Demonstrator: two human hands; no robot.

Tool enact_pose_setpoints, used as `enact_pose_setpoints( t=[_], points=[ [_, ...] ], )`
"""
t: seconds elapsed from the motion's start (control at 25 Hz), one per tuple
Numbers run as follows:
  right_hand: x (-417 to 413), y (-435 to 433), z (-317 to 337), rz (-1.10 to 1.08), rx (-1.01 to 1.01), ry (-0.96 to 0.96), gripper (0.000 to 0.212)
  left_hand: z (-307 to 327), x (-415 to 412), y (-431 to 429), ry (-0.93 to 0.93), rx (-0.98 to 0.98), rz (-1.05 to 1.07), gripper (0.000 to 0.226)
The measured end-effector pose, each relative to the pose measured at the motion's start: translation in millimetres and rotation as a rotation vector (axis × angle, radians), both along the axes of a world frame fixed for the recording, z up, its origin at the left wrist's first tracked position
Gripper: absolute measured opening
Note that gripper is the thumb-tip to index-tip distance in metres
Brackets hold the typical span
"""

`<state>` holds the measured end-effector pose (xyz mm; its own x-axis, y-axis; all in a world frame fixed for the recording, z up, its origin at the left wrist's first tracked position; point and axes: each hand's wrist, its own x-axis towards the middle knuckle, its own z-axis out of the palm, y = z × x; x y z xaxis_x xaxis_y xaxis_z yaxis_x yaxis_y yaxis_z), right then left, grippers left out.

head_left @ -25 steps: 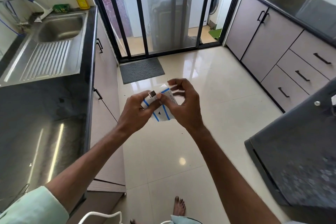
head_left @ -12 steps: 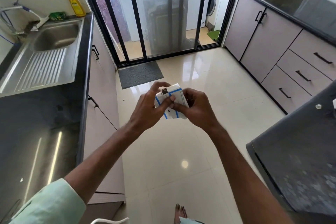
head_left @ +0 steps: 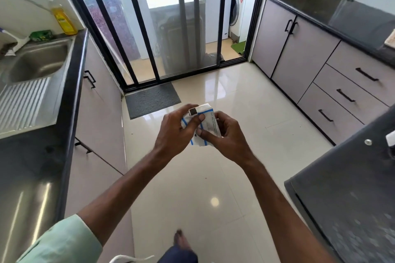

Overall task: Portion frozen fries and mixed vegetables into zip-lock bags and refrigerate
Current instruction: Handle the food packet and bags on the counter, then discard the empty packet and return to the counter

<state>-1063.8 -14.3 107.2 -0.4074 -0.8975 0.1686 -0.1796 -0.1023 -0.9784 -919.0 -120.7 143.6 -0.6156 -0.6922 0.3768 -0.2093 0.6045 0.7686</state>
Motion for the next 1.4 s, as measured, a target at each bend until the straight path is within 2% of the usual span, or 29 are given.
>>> enact_pose_setpoints(
  t=[0.36, 0.52, 0.8, 1.12, 1.24, 1.4],
  points=[
    [-114, -107, -25, -0.078, 0.130, -0.027, 0.028, -32, -129, -116, 0.022, 0.154, -0.030, 0.013],
    [-187, -170, -23, -0.177, 0.207, -0.017, 0.022, -31, -206, -184, 0.007, 0.234, -0.095, 0.020],
    [-301, -261, -25, -0.320, 0.268, 0.101, 0.021, -38, -326, -290, -0.115, 0.054, -0.158, 0.028],
    [-459, -375, -47, -0.354, 0.245, 0.273, 0.019, -71, -487, -403, -0.310, -0.066, -0.004, 0.029],
    [-531, -419, -45, -0.316, 0.237, 0.270, 0.041, -68, -555, -444, -0.351, -0.026, 0.001, 0.030],
    [-615, -473, -39, -0.298, 0.245, 0.390, 0.045, -63, -636, -498, -0.396, -0.021, 0.016, 0.033]
  ],
)
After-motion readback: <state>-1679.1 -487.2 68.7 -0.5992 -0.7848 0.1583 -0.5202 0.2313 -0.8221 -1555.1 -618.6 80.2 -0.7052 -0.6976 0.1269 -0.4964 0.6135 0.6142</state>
